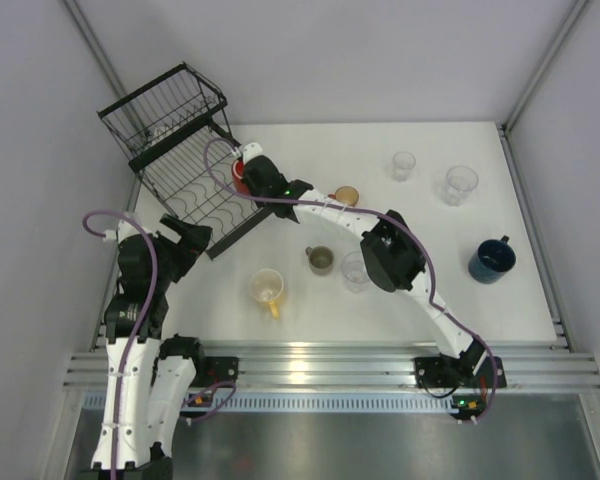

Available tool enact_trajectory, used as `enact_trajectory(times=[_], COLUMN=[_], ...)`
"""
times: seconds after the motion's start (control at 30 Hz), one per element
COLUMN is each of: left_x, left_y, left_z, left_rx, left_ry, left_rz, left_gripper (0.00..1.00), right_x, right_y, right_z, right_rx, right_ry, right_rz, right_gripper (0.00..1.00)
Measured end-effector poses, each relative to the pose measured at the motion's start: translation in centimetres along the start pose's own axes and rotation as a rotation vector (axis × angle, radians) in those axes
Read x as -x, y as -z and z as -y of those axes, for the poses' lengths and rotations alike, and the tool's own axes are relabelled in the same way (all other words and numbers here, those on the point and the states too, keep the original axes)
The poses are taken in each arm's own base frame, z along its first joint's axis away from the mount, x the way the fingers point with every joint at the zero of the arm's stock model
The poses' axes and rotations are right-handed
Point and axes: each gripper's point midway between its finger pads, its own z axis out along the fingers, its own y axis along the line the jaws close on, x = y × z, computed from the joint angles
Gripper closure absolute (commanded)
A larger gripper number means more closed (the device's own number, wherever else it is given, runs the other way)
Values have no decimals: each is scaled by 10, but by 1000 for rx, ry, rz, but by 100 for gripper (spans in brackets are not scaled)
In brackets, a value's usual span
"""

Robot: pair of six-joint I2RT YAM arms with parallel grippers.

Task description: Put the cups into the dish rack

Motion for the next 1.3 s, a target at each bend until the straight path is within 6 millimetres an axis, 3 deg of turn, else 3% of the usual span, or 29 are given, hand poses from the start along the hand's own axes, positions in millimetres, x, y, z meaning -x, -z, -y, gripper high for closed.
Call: enact_trajectory(times=[0.17,0.73,0.9,1.07,1.13,1.3], left_x=[1,1,1,0,-1,-1], left_y=[-1,-3,-3,-5,-6,-7], left_z=[-1,-3,-3,-5,-5,-6], left_rx=[9,21,21,29,32,35], left_ry=[3,3,4,4,4,2], left_rz=[3,1,1,-5,-8,-10], left_gripper=[4,4,4,4,4,5], right_x=[-2,-4,-14,-6,-2,0], right_y=[0,-3,-10,-12,-11,-11], right_z=[0,2,1,3,3,3], right_rx=[-1,-5,-5,-9,-7,-6], right_ry=[1,-1,0,-11,-15,-19], right_rz=[-8,-12,-27,0,10,17], right_gripper=[87,82,79,75,68,67])
